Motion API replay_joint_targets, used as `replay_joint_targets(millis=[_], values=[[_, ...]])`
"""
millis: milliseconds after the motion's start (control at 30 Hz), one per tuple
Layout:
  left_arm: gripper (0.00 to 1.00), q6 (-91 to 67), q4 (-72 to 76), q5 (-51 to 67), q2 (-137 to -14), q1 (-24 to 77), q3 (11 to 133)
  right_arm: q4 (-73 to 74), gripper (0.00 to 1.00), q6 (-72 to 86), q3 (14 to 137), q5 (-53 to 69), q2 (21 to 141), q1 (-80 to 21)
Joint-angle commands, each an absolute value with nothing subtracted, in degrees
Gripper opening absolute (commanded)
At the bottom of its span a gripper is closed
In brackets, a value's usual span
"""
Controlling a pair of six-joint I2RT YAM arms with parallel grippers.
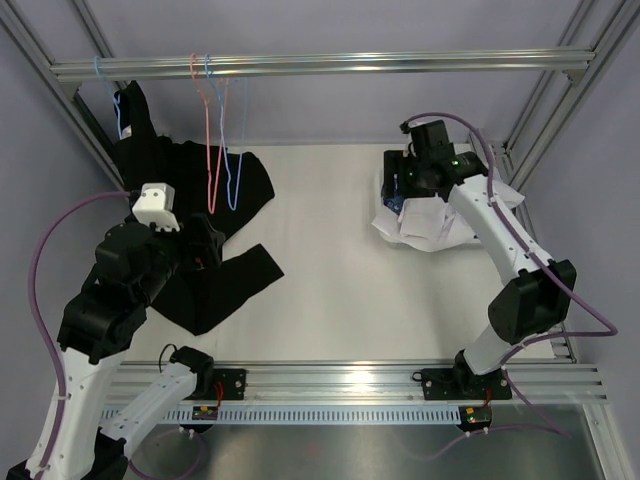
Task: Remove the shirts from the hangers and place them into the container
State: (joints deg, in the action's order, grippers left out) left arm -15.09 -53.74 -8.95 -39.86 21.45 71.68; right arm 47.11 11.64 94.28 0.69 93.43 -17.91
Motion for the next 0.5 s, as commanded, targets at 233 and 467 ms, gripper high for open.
replay_joint_targets(millis=[233,467], values=[[0.99,-14.85,-51.06,-8.09,-40.34,21.27,71.81,45.7,0.74,4.22,88.33,0.27,100.36,-26.63],[0.99,-15.03,-51.76,-8.17,-39.55,21.27,71.37,45.53,0.67,4.04,88.77,-5.0,103.44,-26.63]])
